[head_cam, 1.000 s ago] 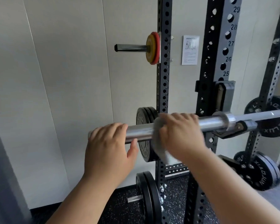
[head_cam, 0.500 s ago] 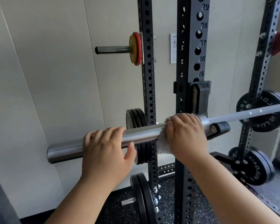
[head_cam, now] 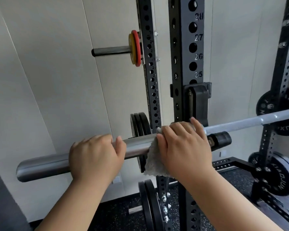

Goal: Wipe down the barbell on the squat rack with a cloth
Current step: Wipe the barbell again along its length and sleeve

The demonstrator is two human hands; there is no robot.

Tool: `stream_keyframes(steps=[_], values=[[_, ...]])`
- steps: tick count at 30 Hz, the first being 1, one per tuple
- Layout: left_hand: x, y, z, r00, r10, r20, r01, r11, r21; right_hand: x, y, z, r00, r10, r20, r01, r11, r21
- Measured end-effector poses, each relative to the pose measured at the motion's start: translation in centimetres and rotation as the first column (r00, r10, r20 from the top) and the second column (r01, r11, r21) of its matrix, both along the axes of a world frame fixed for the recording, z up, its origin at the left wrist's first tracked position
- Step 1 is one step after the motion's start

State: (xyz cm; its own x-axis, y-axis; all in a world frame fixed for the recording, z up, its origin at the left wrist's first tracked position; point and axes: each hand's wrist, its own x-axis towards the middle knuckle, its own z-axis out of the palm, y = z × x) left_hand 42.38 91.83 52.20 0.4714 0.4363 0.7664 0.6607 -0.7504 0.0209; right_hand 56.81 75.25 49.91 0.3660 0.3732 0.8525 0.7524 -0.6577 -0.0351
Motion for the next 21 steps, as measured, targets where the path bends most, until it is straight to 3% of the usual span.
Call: stream_keyframes(steps=[7, 11, 16, 18, 21], values=[[-0.4, -0.2, -4.3, 0.985, -0.042, 0.168, 0.008, 0.98, 0.198, 1.4, -1.6, 0.0, 0.998, 0.064, 0.006, -0.063, 0.995, -0.078], [-0.2, -0.8, -6.4, 0.981, -0.06, 0.184, 0.02, 0.977, 0.213, 2.1, 0.2, 2.2, 0.999, 0.015, -0.043, -0.022, 0.988, -0.156], [-0.8, -1.6, -2.2, 0.973, -0.113, 0.199, 0.085, 0.986, 0.144, 2.7, -1.2, -0.3, 0.986, 0.153, 0.063, -0.145, 0.983, -0.116], [0.0, -1.8, 0.7, 0.985, -0.129, 0.118, 0.12, 0.989, 0.082, 2.5, -2.3, -1.8, 0.975, 0.198, 0.1, -0.19, 0.978, -0.089], [2.5, -2.4, 2.6, 0.984, -0.105, -0.146, 0.097, 0.993, -0.064, 1.9, -3.3, -2.9, 0.965, 0.226, 0.135, -0.224, 0.974, -0.024]])
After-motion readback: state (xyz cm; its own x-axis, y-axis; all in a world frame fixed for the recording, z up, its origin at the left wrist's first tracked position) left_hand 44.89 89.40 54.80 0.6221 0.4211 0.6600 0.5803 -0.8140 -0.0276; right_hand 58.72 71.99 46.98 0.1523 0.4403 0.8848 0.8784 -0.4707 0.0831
